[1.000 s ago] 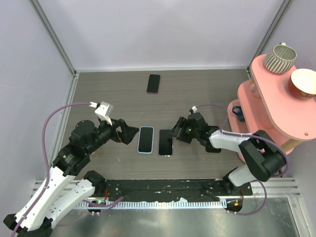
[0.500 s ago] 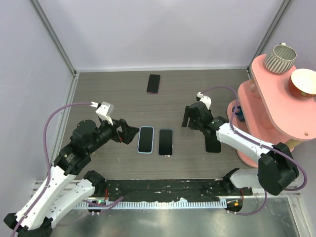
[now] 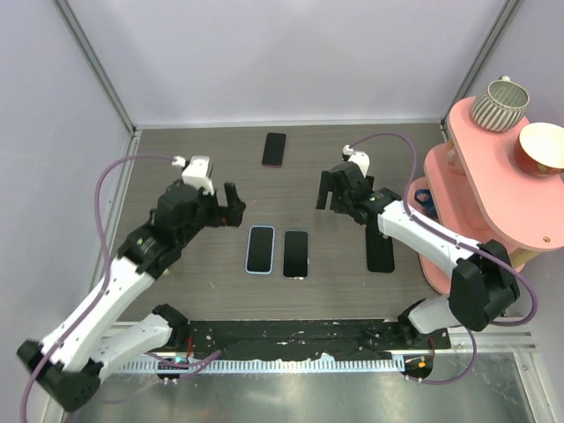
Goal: Put the phone into the phone case
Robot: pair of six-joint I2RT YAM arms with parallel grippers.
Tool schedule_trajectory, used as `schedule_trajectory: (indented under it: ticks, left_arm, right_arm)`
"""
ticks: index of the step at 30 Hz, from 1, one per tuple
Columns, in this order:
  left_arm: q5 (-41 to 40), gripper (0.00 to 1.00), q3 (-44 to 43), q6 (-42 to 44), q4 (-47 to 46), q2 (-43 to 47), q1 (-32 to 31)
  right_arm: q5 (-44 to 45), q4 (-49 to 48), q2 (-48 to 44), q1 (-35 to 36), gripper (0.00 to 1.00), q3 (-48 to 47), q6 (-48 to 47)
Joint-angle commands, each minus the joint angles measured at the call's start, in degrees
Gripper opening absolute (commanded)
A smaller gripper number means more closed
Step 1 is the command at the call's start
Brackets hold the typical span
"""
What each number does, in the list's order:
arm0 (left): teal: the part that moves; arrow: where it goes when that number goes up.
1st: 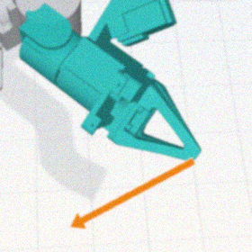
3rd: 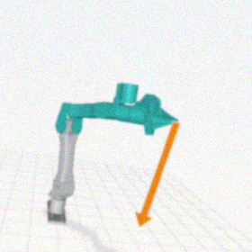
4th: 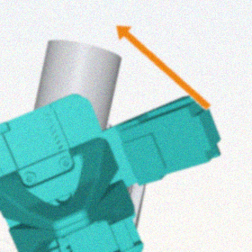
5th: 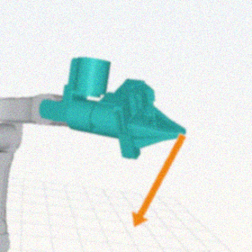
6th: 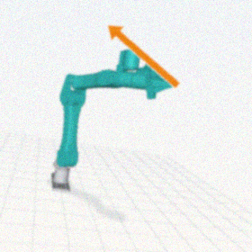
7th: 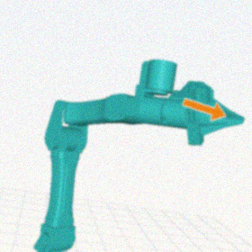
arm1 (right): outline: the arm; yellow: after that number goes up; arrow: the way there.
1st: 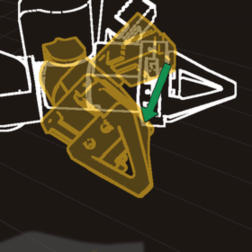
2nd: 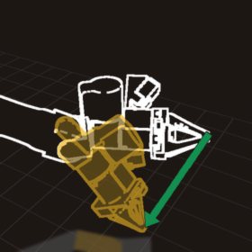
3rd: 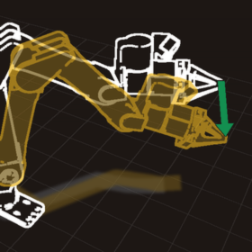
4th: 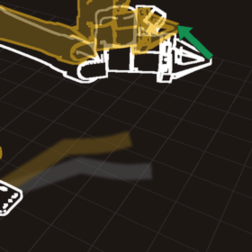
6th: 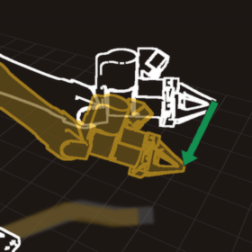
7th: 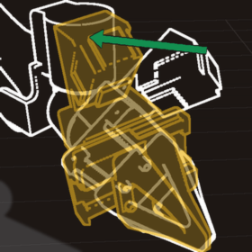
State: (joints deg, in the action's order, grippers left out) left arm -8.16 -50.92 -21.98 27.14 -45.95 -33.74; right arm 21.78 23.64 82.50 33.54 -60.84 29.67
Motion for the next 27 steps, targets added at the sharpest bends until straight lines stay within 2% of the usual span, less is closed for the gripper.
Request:
schedule_trajectory:
  ticks: [1, 3, 4, 8, 9, 12, 14, 17, 21, 23, 27]
  left_arm:
    - [-13.27, 1.00, -13.22, 1.76, 1.07, -17.34, 0.16]
    - [-14.51, 1.00, -21.74, 2.11, 3.71, -24.59, 0.69]
    - [-13.73, 1.00, -24.64, 2.20, 5.11, -32.19, 0.95]
    - [-9.17, 1.00, -41.49, 1.59, 7.40, -49.98, 3.14]
    - [-4.89, 1.00, -44.07, 1.41, 7.32, -53.15, 3.50]
    - [0.06, 1.00, -53.74, 1.15, 6.88, -65.64, 5.34]
    - [-0.10, 1.00, -61.36, 0.62, 8.19, -74.05, 6.57]
    - [4.29, 1.00, -68.41, 0.53, 7.41, -80.50, 8.24]
    - [4.47, 1.00, -78.88, 1.50, 10.30, -92.79, 9.39]
    - [4.91, 1.00, -83.53, 2.28, 11.62, -95.89, 9.57]
    - [3.77, 1.00, -86.28, 3.25, 10.75, -99.59, 9.57]
  right_arm:
    - [-4.09, -3.15, -8.29, 0.21, 0.94, 4.22, 0.13]
    - [-6.91, -4.82, -11.12, 0.30, 0.95, 7.56, -0.75]
    - [-7.80, -4.92, -13.74, 0.30, 0.95, 8.53, -0.84]
    - [-10.87, -5.09, -20.33, 0.30, 0.95, 13.37, -0.58]
    - [-11.75, -5.70, -21.93, 0.30, 0.95, 15.55, -0.58]
    - [-16.48, -7.28, -26.50, 0.39, 0.95, 19.25, -0.84]
    - [-17.56, -7.03, -28.17, 0.39, 0.95, 20.14, -0.93]
    - [-18.79, -5.97, -30.81, 0.39, 0.95, 20.67, -1.89]
    - [-19.14, -4.57, -32.66, 0.39, 0.95, 19.36, -3.74]
    - [-19.40, -4.57, -32.93, 0.30, 0.95, 19.09, -4.35]
    - [-20.55, -4.83, -32.58, 0.39, 0.95, 18.39, -4.80]
